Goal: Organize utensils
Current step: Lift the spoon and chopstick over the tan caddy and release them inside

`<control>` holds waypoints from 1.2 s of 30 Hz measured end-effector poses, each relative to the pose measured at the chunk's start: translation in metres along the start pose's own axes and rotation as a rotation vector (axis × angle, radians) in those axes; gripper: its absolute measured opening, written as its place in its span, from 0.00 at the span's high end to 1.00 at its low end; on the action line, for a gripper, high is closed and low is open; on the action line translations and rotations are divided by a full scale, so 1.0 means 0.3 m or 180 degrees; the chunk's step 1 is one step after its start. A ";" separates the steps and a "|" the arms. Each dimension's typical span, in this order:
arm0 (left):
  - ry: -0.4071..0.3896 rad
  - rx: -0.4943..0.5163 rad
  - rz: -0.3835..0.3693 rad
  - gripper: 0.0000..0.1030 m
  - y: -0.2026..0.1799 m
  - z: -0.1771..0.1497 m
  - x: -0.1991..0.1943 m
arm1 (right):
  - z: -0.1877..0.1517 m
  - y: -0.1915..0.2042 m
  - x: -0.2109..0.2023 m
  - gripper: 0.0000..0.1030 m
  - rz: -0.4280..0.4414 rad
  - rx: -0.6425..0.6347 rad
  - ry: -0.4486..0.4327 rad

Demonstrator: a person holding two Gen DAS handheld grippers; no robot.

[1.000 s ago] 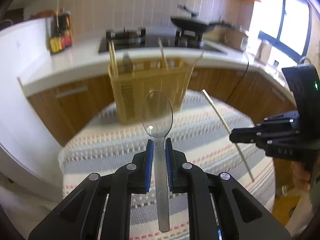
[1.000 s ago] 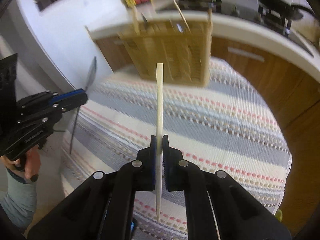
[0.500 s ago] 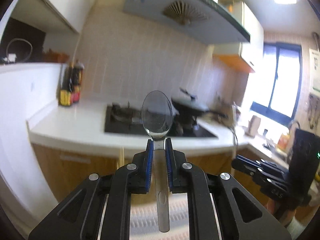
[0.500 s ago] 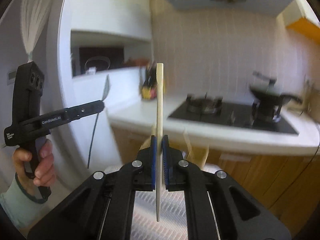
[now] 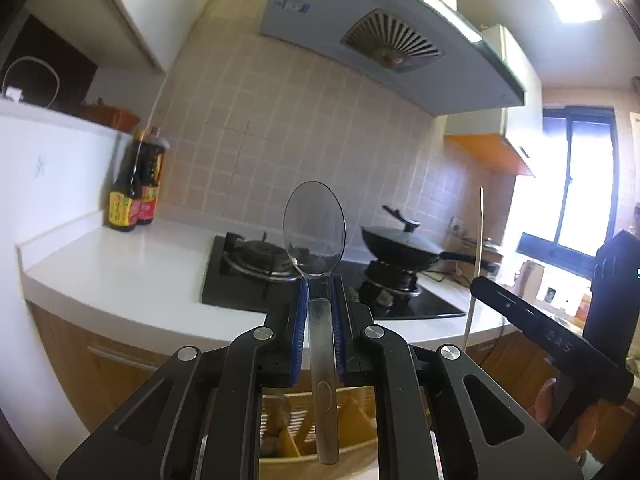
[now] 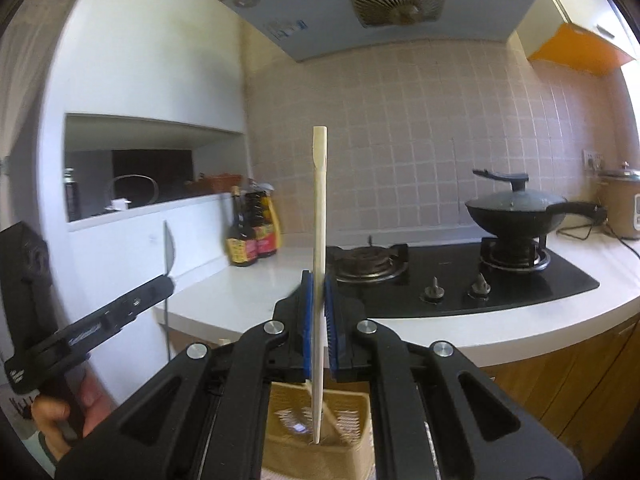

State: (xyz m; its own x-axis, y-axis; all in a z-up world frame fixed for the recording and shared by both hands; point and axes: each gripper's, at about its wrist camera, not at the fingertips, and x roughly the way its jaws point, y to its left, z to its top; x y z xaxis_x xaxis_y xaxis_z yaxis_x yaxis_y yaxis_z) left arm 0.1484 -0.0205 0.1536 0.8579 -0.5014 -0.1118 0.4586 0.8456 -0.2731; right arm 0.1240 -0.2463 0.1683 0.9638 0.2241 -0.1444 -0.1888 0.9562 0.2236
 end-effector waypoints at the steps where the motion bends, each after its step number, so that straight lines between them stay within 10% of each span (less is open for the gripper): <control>1: 0.0003 0.0003 0.0013 0.90 0.011 -0.014 0.024 | -0.016 -0.016 0.025 0.95 0.0004 0.0027 0.0025; 30: -0.0046 0.0230 0.0321 0.89 0.074 -0.201 0.140 | -0.203 -0.066 0.177 0.95 0.0011 -0.0015 0.0165; 36: -0.0013 0.0153 0.0207 0.71 0.084 -0.179 0.085 | -0.206 -0.067 0.112 0.80 0.0115 0.0042 0.0267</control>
State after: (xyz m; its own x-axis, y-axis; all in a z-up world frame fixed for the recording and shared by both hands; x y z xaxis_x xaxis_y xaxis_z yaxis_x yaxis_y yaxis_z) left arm 0.1692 -0.0218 0.0925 0.8872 -0.4444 -0.1239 0.4123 0.8843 -0.2193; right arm 0.1485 -0.2465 0.0995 0.9372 0.2739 -0.2159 -0.2202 0.9447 0.2429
